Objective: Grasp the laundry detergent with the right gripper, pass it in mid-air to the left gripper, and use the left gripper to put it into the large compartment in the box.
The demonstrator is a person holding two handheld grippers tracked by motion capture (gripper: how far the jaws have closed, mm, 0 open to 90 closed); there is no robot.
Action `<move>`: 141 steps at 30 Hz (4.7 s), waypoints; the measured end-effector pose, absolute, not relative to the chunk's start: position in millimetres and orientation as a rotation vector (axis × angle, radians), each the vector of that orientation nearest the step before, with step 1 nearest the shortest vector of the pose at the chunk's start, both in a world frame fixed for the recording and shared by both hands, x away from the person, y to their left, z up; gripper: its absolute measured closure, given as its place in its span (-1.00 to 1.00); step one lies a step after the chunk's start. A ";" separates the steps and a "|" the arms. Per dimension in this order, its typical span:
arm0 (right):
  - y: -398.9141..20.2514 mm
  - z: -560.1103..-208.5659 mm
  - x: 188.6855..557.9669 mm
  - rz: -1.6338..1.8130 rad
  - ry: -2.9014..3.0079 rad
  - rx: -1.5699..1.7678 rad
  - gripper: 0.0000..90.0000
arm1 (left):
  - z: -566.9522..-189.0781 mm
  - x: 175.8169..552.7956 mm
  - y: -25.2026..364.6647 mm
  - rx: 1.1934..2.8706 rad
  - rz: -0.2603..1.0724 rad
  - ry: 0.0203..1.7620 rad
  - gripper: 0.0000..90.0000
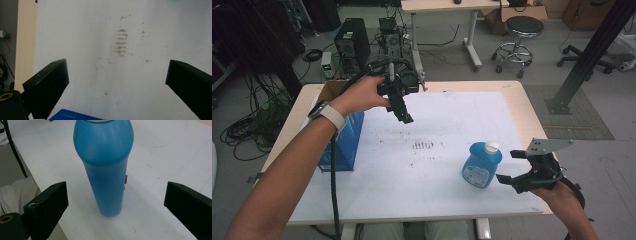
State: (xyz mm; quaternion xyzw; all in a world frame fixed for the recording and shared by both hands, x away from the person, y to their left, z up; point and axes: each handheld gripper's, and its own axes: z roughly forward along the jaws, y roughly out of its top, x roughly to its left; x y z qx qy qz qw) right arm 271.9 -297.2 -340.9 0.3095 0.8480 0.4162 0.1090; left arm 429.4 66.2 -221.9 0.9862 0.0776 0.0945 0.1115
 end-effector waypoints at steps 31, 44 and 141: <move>-290.1 -370.3 276.5 1.368 2.414 0.918 -0.88 | -222.7 429.4 71.3 2.891 0.279 0.238 -0.88; -283.1 -380.7 282.7 1.407 2.390 0.923 -0.87 | -223.2 429.2 70.5 2.886 0.280 0.239 -0.88; -257.3 -376.1 288.2 1.375 2.366 0.759 -0.02 | -217.8 423.7 75.5 2.886 0.306 0.251 -0.88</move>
